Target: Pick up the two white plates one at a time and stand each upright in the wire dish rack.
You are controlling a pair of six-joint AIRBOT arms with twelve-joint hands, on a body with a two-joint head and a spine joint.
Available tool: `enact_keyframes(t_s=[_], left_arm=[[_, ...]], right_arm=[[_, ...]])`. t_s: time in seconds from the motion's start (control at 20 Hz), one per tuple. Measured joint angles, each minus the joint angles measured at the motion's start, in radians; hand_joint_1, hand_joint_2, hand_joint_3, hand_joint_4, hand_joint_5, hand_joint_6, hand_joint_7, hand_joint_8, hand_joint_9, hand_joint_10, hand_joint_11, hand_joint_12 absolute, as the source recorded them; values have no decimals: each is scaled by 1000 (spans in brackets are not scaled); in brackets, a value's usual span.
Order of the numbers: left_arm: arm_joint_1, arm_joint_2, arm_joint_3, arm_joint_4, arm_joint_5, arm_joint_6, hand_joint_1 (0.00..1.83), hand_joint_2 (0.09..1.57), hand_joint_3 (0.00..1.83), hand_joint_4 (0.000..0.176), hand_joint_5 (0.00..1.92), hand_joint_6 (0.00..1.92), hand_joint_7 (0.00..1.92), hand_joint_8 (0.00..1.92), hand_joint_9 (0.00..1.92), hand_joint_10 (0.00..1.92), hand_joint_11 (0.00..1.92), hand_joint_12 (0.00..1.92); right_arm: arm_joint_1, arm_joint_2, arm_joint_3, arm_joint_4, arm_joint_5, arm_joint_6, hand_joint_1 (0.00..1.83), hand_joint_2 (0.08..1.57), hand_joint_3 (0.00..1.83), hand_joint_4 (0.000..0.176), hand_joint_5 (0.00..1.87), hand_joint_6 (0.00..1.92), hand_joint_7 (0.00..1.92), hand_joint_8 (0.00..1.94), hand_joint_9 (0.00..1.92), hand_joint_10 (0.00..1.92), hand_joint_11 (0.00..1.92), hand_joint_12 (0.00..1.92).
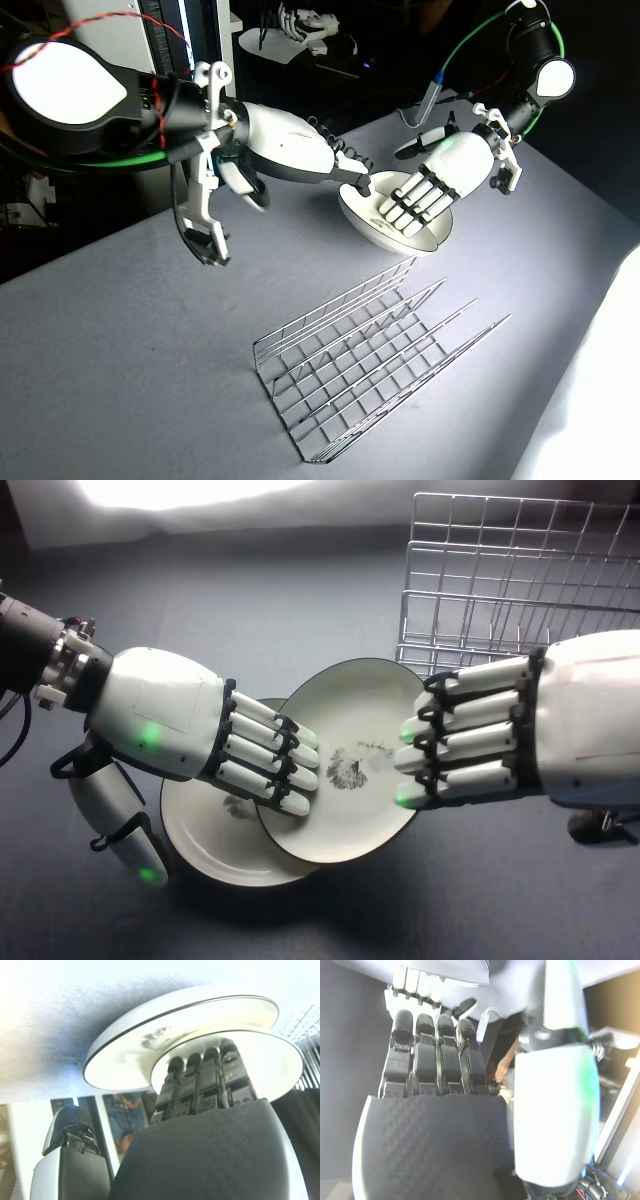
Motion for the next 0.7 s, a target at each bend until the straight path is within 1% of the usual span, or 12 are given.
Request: enact_keyframes(t_s=[0.15, 0.25, 0.4, 0.45, 0.55, 0.7], left_arm=[[0, 0, 1, 2, -1, 0, 0, 1079, 0, 0, 21, 8, 0, 0, 0, 0, 0, 0], [0, 0, 1, 2, 0, 0, 0, 1084, 2, 0, 20, 6, 0, 0, 0, 0, 0, 0], [0, 0, 1, 2, 0, 0, 0, 1086, 3, 0, 14, 2, 0, 0, 0, 0, 0, 0], [0, 0, 1, 2, 0, 0, 0, 1091, 5, 0, 15, 3, 0, 0, 0, 0, 0, 0], [0, 0, 1, 0, 0, 0, 0, 1075, 0, 0, 18, 3, 0, 0, 0, 0, 0, 0], [0, 0, 1, 1, 0, 0, 0, 1084, 2, 0, 25, 5, 0, 0, 0, 0, 0, 0]], right_arm=[[0, -39, 17, -2, -21, 0, 1341, 918, 0, 0, 245, 4, 182, 2, 167, 4, 0, 503], [0, -73, 50, -3, -38, 0, 1313, 926, 3, 0, 225, 0, 158, 0, 139, 0, 0, 440], [0, -121, 100, -6, -60, 0, 1312, 929, 1, 0, 239, 3, 181, 4, 159, 5, 0, 463], [0, -135, 113, -6, -63, 0, 1311, 934, 2, 0, 236, 1, 186, 3, 170, 6, 0, 505], [0, -174, 146, -8, -68, 0, 1298, 945, 3, 0, 213, 0, 157, 0, 148, 0, 0, 480], [0, -219, 180, -7, -70, 0, 1319, 942, 1, 0, 230, 3, 169, 2, 157, 2, 0, 516]])
